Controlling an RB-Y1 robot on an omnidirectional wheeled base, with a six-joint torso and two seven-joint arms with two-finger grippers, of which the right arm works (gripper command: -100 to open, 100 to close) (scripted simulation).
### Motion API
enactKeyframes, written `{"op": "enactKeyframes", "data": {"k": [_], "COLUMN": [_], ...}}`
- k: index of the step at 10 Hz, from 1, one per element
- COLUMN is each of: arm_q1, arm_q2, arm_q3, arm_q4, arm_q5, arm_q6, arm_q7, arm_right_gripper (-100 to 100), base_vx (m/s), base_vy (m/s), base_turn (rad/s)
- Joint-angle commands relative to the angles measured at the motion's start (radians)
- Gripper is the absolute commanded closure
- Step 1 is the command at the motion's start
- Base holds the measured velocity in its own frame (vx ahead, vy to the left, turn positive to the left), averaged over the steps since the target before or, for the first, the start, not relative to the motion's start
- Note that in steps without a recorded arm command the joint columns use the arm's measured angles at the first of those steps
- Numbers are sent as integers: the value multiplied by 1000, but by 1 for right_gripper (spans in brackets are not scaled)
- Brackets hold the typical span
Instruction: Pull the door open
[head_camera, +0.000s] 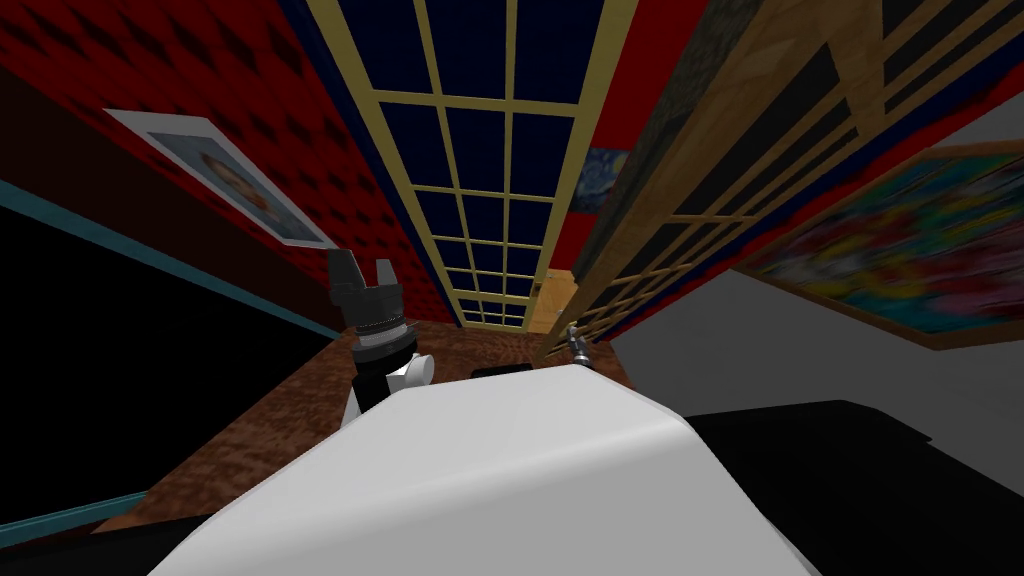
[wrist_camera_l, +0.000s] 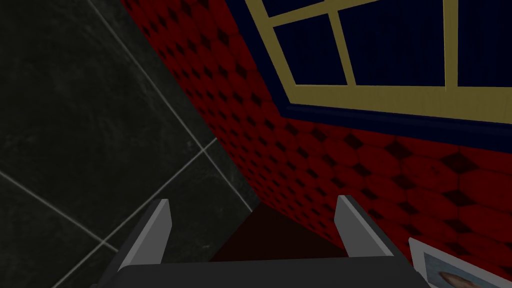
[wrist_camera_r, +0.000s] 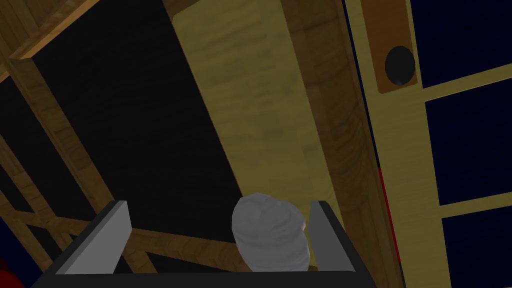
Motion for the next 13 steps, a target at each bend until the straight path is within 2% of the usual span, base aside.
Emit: {"op": "enactKeyframes", "data": {"k": [1,3,4,6,8,10,12,13], "arm_q1": [8,13,13,18,18,25,25,29], "arm_q2": [-8,-12,-12,-15,-15,-19,-19,-21], "arm_q3": [-3,7,7,18,18,30,30,37], "arm_q4": [0,-6,-6,-12,-12,-19,-19,-23], "arm_q5": [-18,-39,-39,-63,-63,-90,-90,-105], "arm_q6": [11,9,9,7,7,5,5,3], "arm_q7": [-45,-105,-109,-176,-181,-241,-256,-295], "arm_right_gripper": [100,100,100,100,100,100,100,100], "base_vx": [-46,-47,-38,-55,-23,-42,-43,-28], "base_vy": [-44,-47,-33,-43,-27,-25,-29,-35], "base_turn": [126,165,68,135,46,144,39,116]}}
